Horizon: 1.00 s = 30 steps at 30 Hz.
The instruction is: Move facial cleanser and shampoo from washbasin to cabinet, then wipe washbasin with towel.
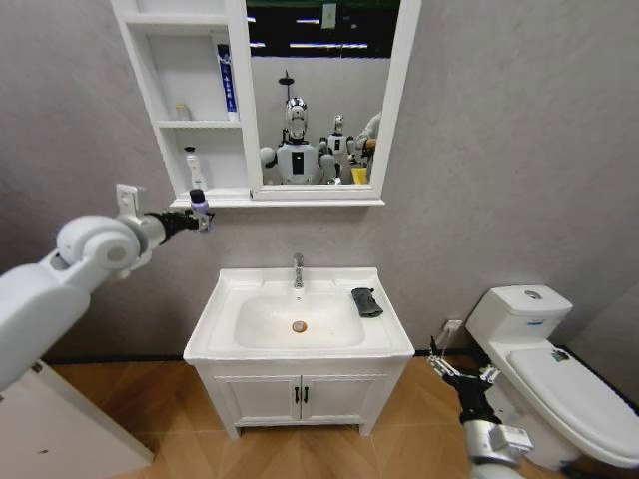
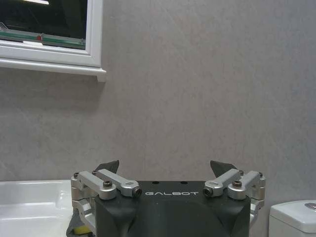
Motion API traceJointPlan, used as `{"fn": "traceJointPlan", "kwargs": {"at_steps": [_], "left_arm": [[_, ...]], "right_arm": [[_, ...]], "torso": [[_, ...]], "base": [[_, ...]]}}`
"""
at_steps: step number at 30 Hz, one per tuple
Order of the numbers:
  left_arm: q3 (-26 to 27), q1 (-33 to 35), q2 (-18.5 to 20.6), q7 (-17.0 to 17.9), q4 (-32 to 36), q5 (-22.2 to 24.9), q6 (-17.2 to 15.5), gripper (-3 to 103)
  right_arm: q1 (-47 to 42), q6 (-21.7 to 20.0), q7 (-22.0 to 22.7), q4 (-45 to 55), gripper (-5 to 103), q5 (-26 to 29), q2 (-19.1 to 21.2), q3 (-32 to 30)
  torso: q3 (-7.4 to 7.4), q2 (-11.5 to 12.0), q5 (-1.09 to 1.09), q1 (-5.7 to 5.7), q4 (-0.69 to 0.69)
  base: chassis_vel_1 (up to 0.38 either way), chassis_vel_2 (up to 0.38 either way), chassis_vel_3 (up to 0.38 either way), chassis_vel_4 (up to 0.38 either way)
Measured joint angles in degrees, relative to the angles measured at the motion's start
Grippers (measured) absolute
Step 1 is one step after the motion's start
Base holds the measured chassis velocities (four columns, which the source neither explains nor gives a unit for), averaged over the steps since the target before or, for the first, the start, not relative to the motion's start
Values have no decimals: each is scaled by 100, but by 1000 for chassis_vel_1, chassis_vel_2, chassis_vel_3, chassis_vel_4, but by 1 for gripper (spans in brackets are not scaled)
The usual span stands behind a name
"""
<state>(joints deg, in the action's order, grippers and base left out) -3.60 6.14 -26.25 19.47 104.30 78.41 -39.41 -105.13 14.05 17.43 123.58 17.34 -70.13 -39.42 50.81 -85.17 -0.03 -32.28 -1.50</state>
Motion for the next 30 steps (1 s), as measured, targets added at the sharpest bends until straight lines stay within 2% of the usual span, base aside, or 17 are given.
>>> {"fn": "traceJointPlan", "kwargs": {"at_steps": [1,5,6,8,10,12,20,21,22,24,26,30], "left_arm": [[0,0,0,0,0,0,0,43],[-825,-1253,-442,268,-529,542,-192,43],[-825,-1253,-442,268,-529,542,-192,43],[-1345,-1818,-749,428,-881,722,-255,43],[-1455,-1930,-818,448,-979,726,-259,43],[-1840,-2351,-1120,458,-1440,626,-253,43],[-2263,-2689,-1543,84,-2206,-60,-165,43],[-2331,-2747,-1694,48,-2450,-161,-161,43],[-2331,-2747,-1694,48,-2450,-161,-161,43],[-2402,-2880,-1952,16,-2888,-243,-177,43],[-2412,-2903,-1989,13,-2947,-246,-184,43],[-2537,-3163,-2373,-27,-3554,-260,-242,43]], "right_arm": [[0,0,0,0,100,0,0,0],[1,6,-3,19,100,18,36,-22],[1,6,-3,19,100,18,36,-22],[0,9,-5,22,100,49,39,-31],[0,10,-5,22,100,54,38,-34],[1,27,-13,12,100,74,29,-47],[-10,79,-37,-33,100,82,-20,-58],[-14,85,-42,-34,100,82,-21,-59],[-14,85,-42,-34,100,82,-21,-59],[-14,90,-43,-34,100,94,-16,-74],[-15,91,-43,-34,100,98,-14,-79],[-27,100,-44,-32,100,103,-14,-104]], "torso": [[0,0,0,0,0],[0,0,4,-1,-2],[0,0,4,-1,-2],[0,0,4,-1,-3],[1,0,5,-1,-4],[0,0,5,-2,-3],[1,0,3,-1,-1],[1,1,3,-1,-1],[1,1,3,-1,-1],[1,1,3,-2,-2],[1,0,3,-2,-2],[1,0,4,-1,-1]], "base": [[0,0,0,0],[0,0,0,0],[0,0,0,0],[0,0,0,0],[0,0,0,0],[0,0,0,0],[0,0,0,0],[0,0,0,0],[0,0,0,0],[0,0,0,0],[0,0,0,0],[0,0,0,0]]}}
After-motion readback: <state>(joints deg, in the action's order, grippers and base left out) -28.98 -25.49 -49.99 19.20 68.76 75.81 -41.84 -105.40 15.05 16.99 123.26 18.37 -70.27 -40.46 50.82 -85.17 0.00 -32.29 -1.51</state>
